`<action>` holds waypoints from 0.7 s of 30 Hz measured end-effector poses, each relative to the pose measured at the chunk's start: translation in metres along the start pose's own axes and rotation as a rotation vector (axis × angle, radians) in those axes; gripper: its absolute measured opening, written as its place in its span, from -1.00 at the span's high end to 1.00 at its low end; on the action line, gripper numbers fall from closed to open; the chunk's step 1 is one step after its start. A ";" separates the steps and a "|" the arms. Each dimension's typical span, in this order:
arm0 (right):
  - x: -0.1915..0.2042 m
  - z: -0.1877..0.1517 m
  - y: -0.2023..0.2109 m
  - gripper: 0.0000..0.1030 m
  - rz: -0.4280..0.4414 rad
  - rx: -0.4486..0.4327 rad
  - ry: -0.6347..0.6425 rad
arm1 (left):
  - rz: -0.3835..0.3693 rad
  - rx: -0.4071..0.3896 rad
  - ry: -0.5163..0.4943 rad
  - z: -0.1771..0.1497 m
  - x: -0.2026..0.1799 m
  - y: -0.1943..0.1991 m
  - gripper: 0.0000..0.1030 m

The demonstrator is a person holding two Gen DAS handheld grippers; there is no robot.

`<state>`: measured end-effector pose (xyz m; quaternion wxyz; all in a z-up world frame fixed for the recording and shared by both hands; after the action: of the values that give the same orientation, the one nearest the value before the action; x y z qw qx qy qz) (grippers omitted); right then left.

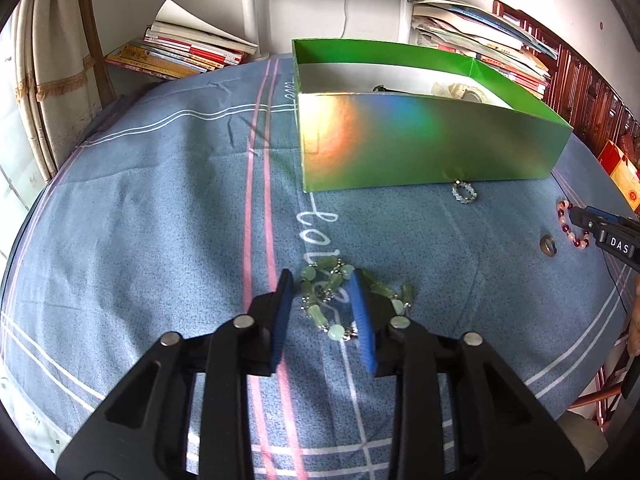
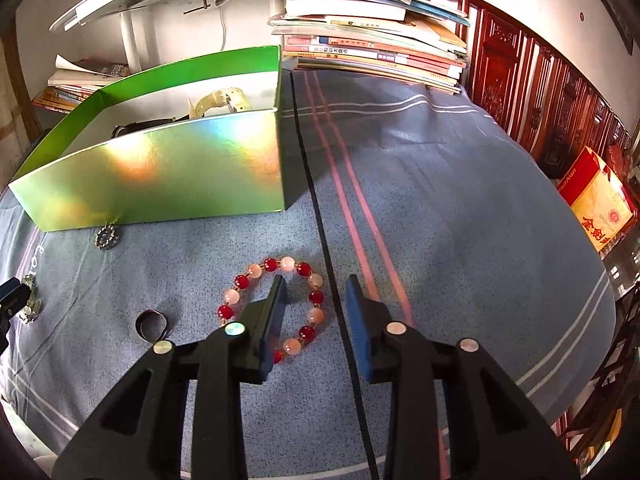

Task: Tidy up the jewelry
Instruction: 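Lift the jade and red-and-white bracelets off the cloth with both tools, then carry both bracelets over the green box and open both tools to drop them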

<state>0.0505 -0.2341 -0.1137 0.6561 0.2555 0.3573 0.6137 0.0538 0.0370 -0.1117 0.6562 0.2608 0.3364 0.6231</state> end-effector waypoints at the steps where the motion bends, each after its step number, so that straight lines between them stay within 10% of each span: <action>1: 0.001 0.000 0.000 0.66 0.014 -0.004 0.001 | -0.002 -0.001 -0.005 -0.001 -0.002 0.001 0.61; 21: 0.023 0.017 0.037 0.85 0.059 -0.116 0.043 | -0.023 -0.063 -0.005 0.009 -0.014 0.030 0.83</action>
<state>0.0407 -0.2055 -0.0779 0.6436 0.2141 0.3277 0.6577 0.0416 0.0262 -0.0812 0.6721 0.2378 0.3178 0.6251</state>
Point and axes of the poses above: each gripper's, at about its wrist camera, not at the fingertips, and y roughly against the way its jaws point, x to its left, z to its top, the point moved 1 cm from there along -y, roughly the way its jaws point, and after that the axes turned 13 degrees about y, right-handed, at the moved point
